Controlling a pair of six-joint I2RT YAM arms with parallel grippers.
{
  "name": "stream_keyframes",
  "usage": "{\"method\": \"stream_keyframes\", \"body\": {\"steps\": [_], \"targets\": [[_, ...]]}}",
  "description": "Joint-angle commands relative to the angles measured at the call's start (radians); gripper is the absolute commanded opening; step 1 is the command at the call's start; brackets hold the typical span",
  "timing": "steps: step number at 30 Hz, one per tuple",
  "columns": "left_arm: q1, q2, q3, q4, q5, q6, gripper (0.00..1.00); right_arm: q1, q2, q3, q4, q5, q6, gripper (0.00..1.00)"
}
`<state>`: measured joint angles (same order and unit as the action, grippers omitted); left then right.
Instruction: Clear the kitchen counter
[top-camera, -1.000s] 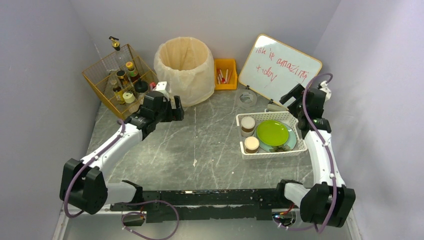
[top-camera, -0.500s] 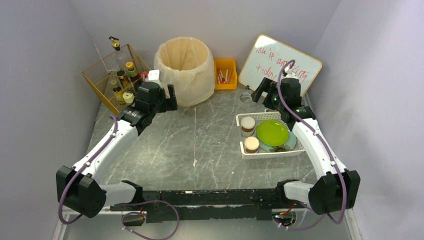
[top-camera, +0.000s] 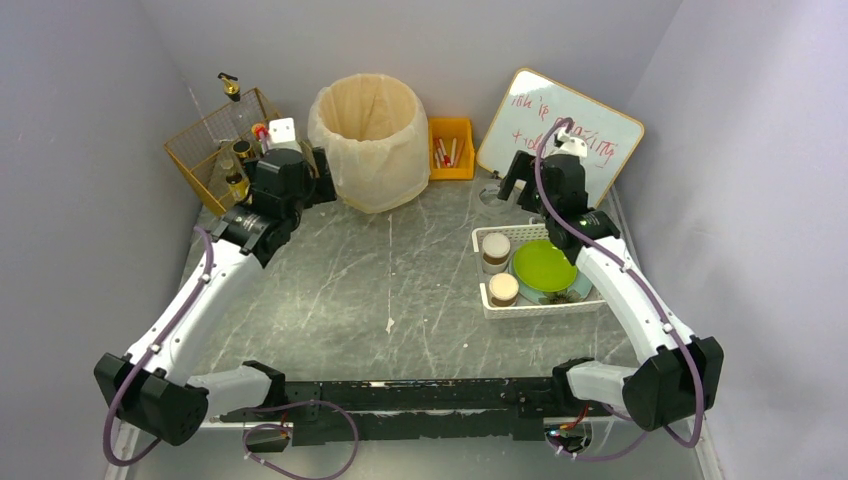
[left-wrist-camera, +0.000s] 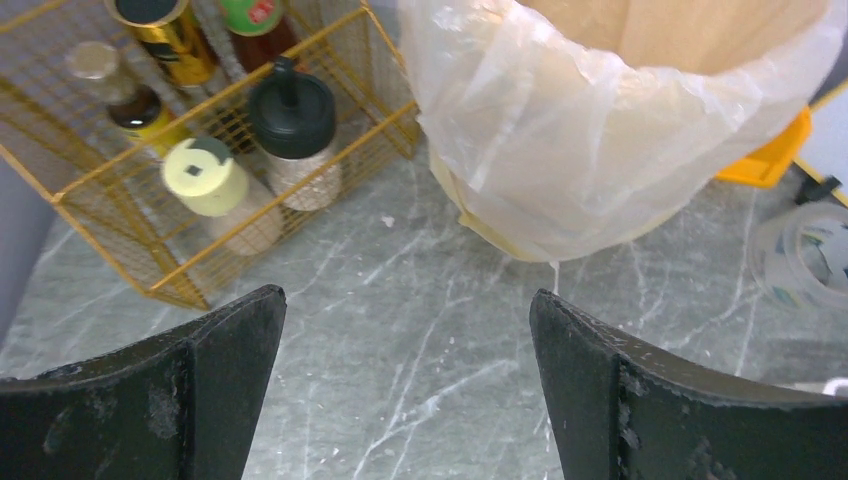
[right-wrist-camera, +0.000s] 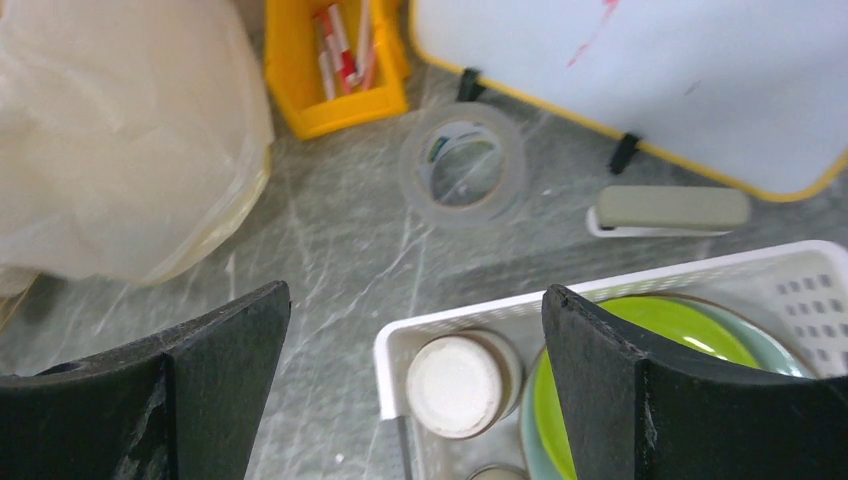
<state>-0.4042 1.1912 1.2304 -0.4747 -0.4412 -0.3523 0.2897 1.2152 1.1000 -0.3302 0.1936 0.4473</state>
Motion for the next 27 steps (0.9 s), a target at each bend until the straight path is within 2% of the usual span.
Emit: {"method": "stream_keyframes", "body": {"steps": [1,10,27], "targets": [[0.002,-0.050,0.073,-0.050,-0.160,0.016,0.97,0.001,-0.042,0.051,0.083,0.207,-0.034,1.00],[0.002,-0.076,0.165,-0.126,-0.405,0.039,0.97,0.000,-0.047,0.097,0.118,0.239,-0.093,1.00],[0.002,-0.128,0.121,-0.077,-0.432,0.047,0.97,0.001,-0.112,0.035,0.227,0.015,-0.163,1.00]]}}
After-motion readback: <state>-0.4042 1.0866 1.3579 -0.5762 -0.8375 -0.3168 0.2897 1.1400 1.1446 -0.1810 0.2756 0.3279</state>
